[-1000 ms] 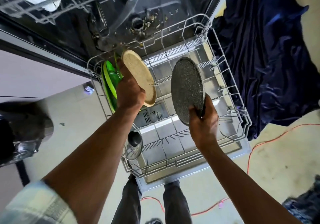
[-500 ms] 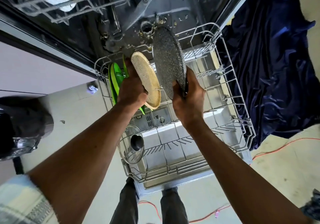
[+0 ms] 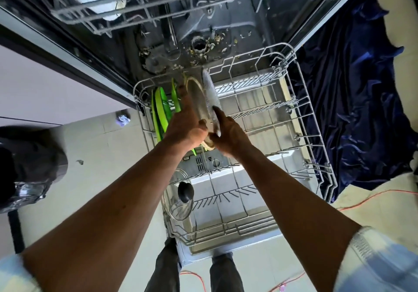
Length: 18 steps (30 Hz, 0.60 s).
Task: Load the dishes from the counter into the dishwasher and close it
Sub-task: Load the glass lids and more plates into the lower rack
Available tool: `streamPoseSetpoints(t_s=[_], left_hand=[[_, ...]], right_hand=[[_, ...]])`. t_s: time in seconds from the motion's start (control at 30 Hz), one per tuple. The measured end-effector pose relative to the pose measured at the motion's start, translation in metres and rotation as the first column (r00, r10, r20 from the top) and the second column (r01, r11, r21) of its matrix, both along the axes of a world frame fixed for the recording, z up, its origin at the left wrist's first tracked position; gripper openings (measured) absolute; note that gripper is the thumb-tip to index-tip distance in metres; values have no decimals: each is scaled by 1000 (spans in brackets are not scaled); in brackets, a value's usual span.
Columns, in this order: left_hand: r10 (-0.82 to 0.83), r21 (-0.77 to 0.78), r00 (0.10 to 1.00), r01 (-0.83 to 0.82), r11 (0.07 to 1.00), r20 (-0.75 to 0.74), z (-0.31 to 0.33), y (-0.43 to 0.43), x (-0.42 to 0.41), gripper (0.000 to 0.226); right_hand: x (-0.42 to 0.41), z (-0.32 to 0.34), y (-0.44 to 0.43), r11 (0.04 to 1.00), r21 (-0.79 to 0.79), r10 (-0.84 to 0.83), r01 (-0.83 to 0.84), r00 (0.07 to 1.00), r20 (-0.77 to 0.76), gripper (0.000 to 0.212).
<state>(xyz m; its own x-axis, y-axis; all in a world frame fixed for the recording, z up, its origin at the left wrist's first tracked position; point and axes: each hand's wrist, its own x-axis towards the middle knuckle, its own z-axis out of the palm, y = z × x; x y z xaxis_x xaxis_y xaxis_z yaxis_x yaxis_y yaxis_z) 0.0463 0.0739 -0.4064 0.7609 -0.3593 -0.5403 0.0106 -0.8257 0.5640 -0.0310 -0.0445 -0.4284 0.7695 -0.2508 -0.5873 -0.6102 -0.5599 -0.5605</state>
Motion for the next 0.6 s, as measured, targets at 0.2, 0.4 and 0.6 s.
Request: streamPoseSetpoints(t_s=[0.2, 0.4, 0.6], left_hand=[[33, -146, 997, -23, 989, 70, 55, 43, -3, 91], [-17, -256, 995, 41, 966, 95, 154, 137, -14, 67], [113, -367, 955, -5, 930, 273, 284, 238, -11, 56]], right_hand=[[-27, 64, 11, 986, -20, -162, 164, 984, 74, 81], [-61, 199, 61, 932, 22, -358, 362, 908, 219, 66], [-50, 340, 151, 954, 49, -293, 296, 886, 360, 58]])
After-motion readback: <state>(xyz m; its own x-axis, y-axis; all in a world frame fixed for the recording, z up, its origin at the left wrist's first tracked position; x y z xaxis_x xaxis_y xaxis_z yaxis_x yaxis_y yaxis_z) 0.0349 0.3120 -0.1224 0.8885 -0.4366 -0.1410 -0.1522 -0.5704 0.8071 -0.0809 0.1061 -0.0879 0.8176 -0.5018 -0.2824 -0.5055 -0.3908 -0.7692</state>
